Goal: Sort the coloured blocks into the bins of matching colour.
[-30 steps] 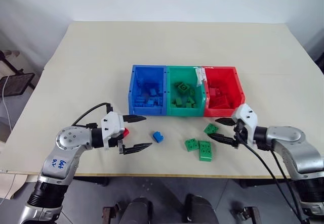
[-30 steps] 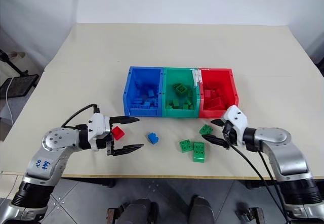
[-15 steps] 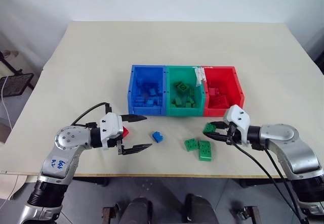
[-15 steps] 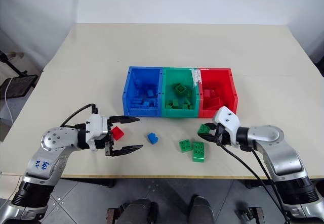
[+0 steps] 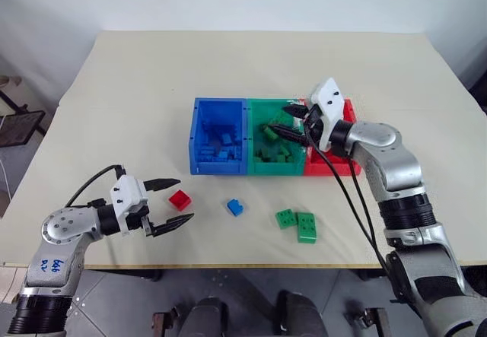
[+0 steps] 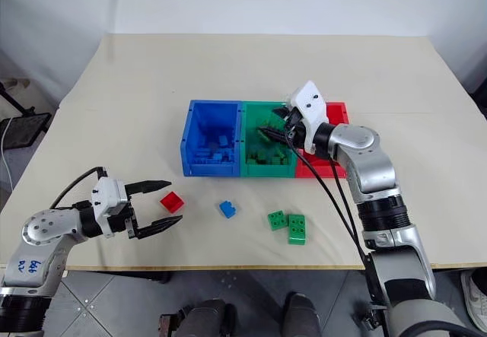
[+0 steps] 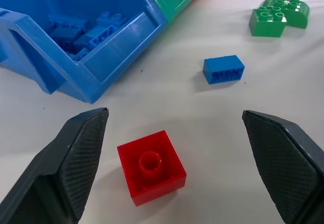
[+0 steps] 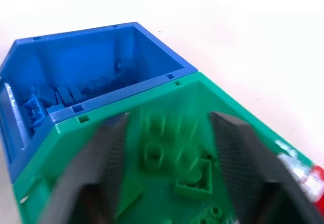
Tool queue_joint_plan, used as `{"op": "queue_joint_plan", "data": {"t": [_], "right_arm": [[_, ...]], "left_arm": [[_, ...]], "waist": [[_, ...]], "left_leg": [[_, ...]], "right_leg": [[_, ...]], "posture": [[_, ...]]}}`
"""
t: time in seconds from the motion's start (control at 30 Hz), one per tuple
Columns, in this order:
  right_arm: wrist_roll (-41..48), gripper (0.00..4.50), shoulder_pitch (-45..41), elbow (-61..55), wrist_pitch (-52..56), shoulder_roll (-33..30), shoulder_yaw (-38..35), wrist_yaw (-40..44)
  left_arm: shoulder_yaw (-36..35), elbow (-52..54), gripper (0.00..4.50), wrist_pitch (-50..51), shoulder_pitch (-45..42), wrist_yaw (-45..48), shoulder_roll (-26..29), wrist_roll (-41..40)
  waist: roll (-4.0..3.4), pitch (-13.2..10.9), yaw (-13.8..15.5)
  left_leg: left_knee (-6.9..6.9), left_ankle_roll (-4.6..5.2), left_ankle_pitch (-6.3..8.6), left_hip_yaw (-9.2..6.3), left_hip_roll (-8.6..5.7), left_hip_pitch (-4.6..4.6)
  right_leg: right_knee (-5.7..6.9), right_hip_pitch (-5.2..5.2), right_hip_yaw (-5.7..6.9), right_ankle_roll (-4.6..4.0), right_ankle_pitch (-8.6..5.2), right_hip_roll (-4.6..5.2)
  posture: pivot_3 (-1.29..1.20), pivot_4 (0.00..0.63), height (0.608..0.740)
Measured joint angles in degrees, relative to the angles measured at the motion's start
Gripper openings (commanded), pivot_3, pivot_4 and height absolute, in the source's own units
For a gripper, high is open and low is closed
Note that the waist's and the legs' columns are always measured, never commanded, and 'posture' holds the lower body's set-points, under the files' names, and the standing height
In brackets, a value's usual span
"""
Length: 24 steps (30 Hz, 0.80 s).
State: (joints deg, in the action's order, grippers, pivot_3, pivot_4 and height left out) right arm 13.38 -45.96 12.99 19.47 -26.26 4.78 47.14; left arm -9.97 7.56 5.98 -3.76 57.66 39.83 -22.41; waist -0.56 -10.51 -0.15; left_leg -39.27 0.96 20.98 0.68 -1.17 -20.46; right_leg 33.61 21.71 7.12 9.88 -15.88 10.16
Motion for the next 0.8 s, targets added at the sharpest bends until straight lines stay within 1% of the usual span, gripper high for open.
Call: {"op": "queue_joint_plan", "data": {"t": [0.03, 0.07, 0.13, 0.23, 0.3, 0.33, 0.4, 0.47, 0.5, 0.57, 0.63, 0.7, 0.8], "right_arm": [[0.02, 4.26, 0.16, 0.05, -0.64, -0.17, -0.06, 0.62], [0.2, 4.44, 0.57, -0.6, -1.2, -0.64, -0.29, 1.61], [1.44, 4.44, 2.55, -3.19, -2.61, -2.36, -1.26, 3.95], [7.09, 4.44, 9.72, -9.64, -6.62, -5.47, -6.11, 10.42], [9.7, 4.44, 12.34, -12.38, -7.26, -6.77, -8.16, 12.72], [10.45, 4.44, 14.4, -14.66, -7.04, -8.51, -9.18, 13.55], [11.49, 4.44, 21.32, -19.25, -6.64, -13.88, -11.83, 15.94], [12.37, 4.44, 29.26, -21.69, -6.69, -17.55, -15.36, 18.08], [12.6, 4.44, 33.15, -22.1, -7.71, -18.3, -17.4, 19.17], [12.48, 4.44, 43.12, -21.48, -13.4, -19.14, -23.0, 22.38], [10.56, 4.44, 51.78, -17.81, -18.48, -21.03, -26.65, 25.11], [8.73, 4.44, 56.37, -14.24, -21.93, -21.95, -29.16, 26.14], [8.64, 4.44, 57.76, -13.22, -23.16, -22.02, -30.75, 25.65]], "left_arm": [[0.1, 0.95, 4.5, 0.36, 0.07, -0.08, 0.0, -0.01], [0.42, 1.94, 4.5, 0.56, -0.07, -0.26, -0.09, -0.04], [0.99, 3.47, 4.5, 1.13, -0.25, -0.59, -0.71, -0.34], [2.5, 3.81, 4.5, 1.65, -0.33, -0.55, -1.36, -0.46], [3.58, 3.79, 4.5, 1.73, -0.54, -0.5, -1.54, -0.44], [4.77, 3.67, 4.5, 1.91, -1.61, -0.48, -1.84, -0.29], [6.98, 3.81, 4.5, 2.29, -3.85, -0.37, -2.5, 0.05], [9.22, 3.65, 4.5, 3.06, -6.1, -0.12, -2.82, 0.49], [10.43, 3.58, 4.5, 3.78, -7.61, -0.04, -3.13, 0.71], [13.11, 4.05, 4.5, 5.07, -11.16, 0.1, -4.5, 0.8], [15.47, 4.38, 4.5, 5.2, -12.85, 0.65, -5.53, 1.45], [17.71, 4.08, 4.5, 4.74, -13.43, 1.57, -5.69, 2.64], [19.57, 3.65, 4.5, 4.54, -14.46, 2.15, -6.97, 3.13]], "waist": [[-0.01, 0.0, -0.1], [-0.01, 0.0, -0.15], [-0.01, -0.01, -0.06], [-0.01, -0.01, 0.17], [-0.01, -0.01, 0.04], [-0.01, -0.01, 0.04], [0.0, 0.0, 0.87], [0.01, -0.01, 1.55], [0.01, -0.01, 1.59], [0.01, 0.0, 2.31], [0.0, 0.0, 2.27], [0.01, -0.01, 1.71], [0.02, -0.01, 0.38]], "left_leg": [[0.03, 0.0, 0.0, -0.01, 0.0, 0.0], [0.05, -0.01, 0.0, 0.0, 0.01, 0.0], [0.06, -0.02, 0.01, -0.01, 0.04, 0.0], [0.06, -0.02, 0.01, -0.07, 0.02, -0.02], [0.04, -0.02, 0.01, 0.05, 0.02, -0.02], [0.04, -0.02, 0.01, 0.07, 0.03, 0.01], [0.0, -0.01, 0.0, 0.02, 0.04, 0.01], [-0.04, -0.01, 0.01, 0.12, 0.02, 0.01], [-0.07, 0.0, 0.0, 0.19, 0.01, 0.02], [-0.09, 0.04, -0.01, 0.18, -0.04, 0.02], [-0.09, 0.1, 0.02, 0.37, -0.09, 0.09], [-0.07, 0.13, 0.03, 0.58, -0.06, 0.17], [0.0, 0.12, 0.03, 0.88, 0.1, 0.37]], "right_leg": [[0.0, 0.01, 0.02, 0.0, 0.0, 0.0], [-0.01, 0.02, 0.07, 0.0, 0.0, 0.0], [0.0, 0.01, 0.16, 0.0, 0.0, 0.0], [-0.08, -0.07, 0.26, 0.0, 0.0, 0.02], [-0.11, -0.07, 0.26, 0.0, 0.0, 0.04], [-0.12, -0.07, 0.25, 0.0, 0.0, 0.04], [-0.11, -0.15, 0.33, 0.0, 0.0, 0.04], [-0.16, -0.17, 0.29, 0.0, 0.0, 0.05], [-0.18, -0.18, 0.26, 0.0, 0.0, 0.07], [-0.18, -0.25, 0.27, 0.0, 0.0, 0.12], [-0.2, -0.25, 0.18, 0.0, 0.0, 0.16], [-0.21, -0.24, 0.08, 0.0, 0.0, 0.16], [-0.22, -0.24, -0.11, -0.02, -0.01, 0.1]], "posture": [[0.0, 0.15, 0.74], [0.0, 0.15, 0.74], [0.0, 0.15, 0.74], [0.0, 0.15, 0.74], [0.0, 0.15, 0.74], [0.0, 0.15, 0.74], [0.0, 0.15, 0.74], [0.0, 0.15, 0.74], [0.0, 0.15, 0.74], [0.0, 0.15, 0.74], [0.0, 0.15, 0.74], [0.0, 0.15, 0.74], [0.0, 0.15, 0.74]]}}
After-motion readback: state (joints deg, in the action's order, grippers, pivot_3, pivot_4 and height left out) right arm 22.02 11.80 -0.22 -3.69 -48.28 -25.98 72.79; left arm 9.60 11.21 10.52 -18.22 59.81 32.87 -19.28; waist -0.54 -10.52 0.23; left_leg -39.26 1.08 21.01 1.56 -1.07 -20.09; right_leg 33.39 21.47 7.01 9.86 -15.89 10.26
